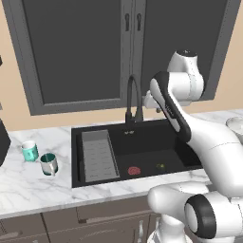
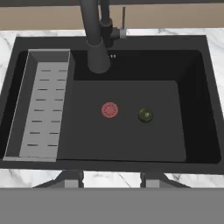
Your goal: Clear the mugs and bowl far away from the sink.
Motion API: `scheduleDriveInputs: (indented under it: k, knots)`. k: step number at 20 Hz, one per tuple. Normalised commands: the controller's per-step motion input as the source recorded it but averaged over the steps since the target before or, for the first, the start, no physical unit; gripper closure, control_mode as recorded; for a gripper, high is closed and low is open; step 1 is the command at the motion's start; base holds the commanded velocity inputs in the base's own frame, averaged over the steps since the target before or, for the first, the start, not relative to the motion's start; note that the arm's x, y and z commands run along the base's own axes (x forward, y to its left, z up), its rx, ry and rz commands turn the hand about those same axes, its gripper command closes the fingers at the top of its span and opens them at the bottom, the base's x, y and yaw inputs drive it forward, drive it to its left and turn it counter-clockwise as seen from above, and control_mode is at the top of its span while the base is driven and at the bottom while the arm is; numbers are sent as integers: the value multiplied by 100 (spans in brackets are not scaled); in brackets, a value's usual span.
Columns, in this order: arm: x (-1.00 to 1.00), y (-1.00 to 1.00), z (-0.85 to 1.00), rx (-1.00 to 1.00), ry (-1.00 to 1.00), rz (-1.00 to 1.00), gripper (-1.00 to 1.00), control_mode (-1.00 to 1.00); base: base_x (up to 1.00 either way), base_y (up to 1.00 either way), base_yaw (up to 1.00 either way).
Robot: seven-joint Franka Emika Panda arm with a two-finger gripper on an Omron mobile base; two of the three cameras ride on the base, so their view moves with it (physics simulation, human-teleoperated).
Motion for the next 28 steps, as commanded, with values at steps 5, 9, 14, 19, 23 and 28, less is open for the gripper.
scheduleDriveInputs:
  k: [5,9,14,19,23,28]
  knots:
    - [-28,29,0,-3,-9,2,-100,-100,0,0,0]
    - [-55,89,-12,-5,-12,5,-100,-100,0,0,0]
    - [-60,100,-21,-3,-4,7,-100,-100,0,0,0]
    - [-48,100,-27,0,0,7,-100,-100,0,0,0]
    - [-36,100,-13,0,0,4,-100,-100,0,0,0]
    - [-22,100,-12,0,0,2,-100,-100,0,0,0]
